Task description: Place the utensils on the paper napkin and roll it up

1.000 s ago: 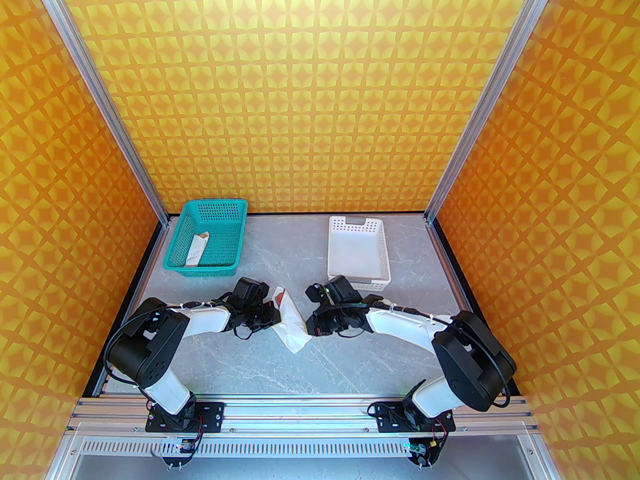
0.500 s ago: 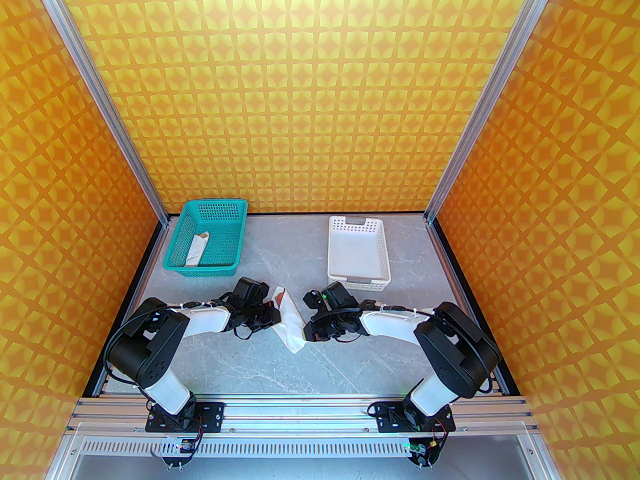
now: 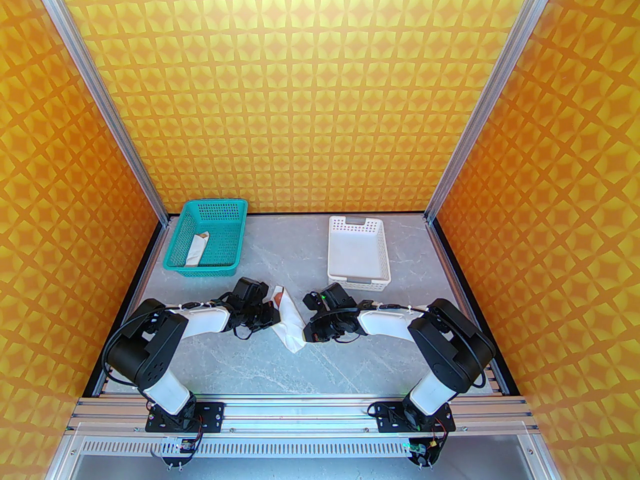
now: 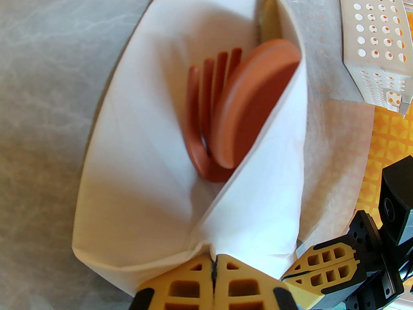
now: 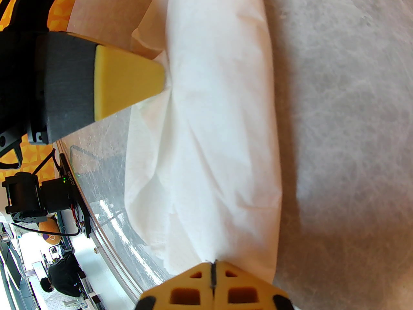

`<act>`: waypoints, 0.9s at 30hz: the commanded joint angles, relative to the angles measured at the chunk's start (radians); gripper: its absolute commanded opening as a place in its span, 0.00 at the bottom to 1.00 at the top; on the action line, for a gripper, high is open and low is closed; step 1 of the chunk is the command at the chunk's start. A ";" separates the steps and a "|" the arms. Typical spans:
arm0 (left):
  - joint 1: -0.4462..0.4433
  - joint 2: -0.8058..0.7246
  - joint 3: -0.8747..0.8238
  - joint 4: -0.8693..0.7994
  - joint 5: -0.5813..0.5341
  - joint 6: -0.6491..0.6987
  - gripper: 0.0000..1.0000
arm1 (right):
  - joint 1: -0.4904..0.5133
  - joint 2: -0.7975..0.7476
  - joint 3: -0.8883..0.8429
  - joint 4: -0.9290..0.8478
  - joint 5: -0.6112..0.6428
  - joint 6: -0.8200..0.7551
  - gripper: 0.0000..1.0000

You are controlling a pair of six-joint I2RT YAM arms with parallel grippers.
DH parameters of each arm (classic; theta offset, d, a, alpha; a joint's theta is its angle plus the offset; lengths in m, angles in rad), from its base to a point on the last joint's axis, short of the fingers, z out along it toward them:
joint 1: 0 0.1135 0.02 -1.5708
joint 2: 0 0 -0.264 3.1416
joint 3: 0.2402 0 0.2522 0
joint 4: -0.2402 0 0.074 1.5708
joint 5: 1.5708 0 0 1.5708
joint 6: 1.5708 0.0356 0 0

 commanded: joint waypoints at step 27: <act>-0.014 -0.147 0.130 -0.151 0.011 0.038 0.00 | 0.004 0.059 0.001 -0.058 0.069 -0.031 0.00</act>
